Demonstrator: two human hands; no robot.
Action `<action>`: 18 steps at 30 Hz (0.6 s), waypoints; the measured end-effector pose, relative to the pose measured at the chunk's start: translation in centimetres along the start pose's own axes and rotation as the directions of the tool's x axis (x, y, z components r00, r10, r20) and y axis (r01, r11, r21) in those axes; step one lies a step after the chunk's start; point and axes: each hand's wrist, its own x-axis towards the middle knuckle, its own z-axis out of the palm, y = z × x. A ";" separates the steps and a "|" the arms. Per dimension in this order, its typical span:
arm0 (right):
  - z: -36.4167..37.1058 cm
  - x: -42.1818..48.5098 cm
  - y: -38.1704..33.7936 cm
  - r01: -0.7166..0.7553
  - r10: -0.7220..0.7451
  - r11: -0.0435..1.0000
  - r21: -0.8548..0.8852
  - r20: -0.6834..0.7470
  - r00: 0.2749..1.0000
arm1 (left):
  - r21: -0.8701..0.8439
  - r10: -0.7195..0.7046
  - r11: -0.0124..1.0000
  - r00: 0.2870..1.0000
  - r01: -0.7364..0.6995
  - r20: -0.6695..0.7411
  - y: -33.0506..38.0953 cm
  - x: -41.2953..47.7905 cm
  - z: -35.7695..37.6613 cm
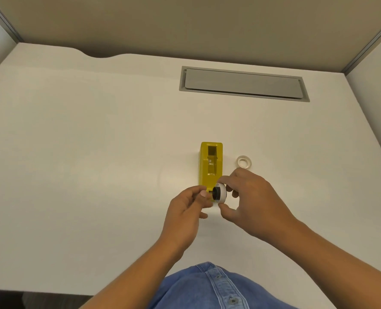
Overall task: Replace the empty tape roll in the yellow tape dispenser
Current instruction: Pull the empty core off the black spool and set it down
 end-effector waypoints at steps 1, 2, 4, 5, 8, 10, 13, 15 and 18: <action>-0.2 -0.2 -0.2 0.000 0.000 1.000 0.003 -0.006 1.000 | -0.021 -0.007 1.000 0.999 0.008 0.035 0.2 -0.2 0.1; -0.4 -0.4 -0.3 0.001 -0.001 1.000 0.003 -0.012 1.000 | -0.036 -0.004 0.999 0.999 0.006 0.047 0.4 -0.4 0.1; -0.8 -0.6 -0.5 -0.004 0.003 1.000 -0.002 -0.020 1.000 | -0.044 0.022 0.999 1.000 -0.022 0.000 0.8 -0.8 0.3; -0.9 -0.7 -0.6 -0.008 0.008 1.000 -0.008 -0.021 1.000 | -0.039 0.042 0.998 0.999 -0.043 -0.035 0.9 -0.9 0.3; -1.2 -0.9 -0.8 -0.014 0.014 1.000 -0.025 -0.027 1.000 | 0.006 0.101 0.995 0.991 -0.101 -0.087 1.2 -1.3 0.2; -1.4 -1.0 -1.0 -0.018 0.017 0.999 -0.033 -0.028 0.999 | 0.029 0.116 0.993 0.989 -0.114 -0.086 1.5 -1.5 0.1; -1.7 -1.2 -1.2 -0.022 0.021 0.999 -0.043 -0.022 1.000 | 0.055 0.120 0.992 0.989 -0.115 -0.082 1.7 -1.7 0.0; -1.7 -1.2 -1.3 -0.014 0.013 0.999 -0.051 -0.021 1.000 | 0.087 0.118 0.990 0.988 -0.110 -0.095 1.8 -1.8 -0.2; -1.8 -1.3 -1.5 -0.007 0.006 0.999 -0.051 -0.014 1.000 | 0.122 0.125 0.986 0.985 -0.110 -0.117 2.0 -2.0 -0.3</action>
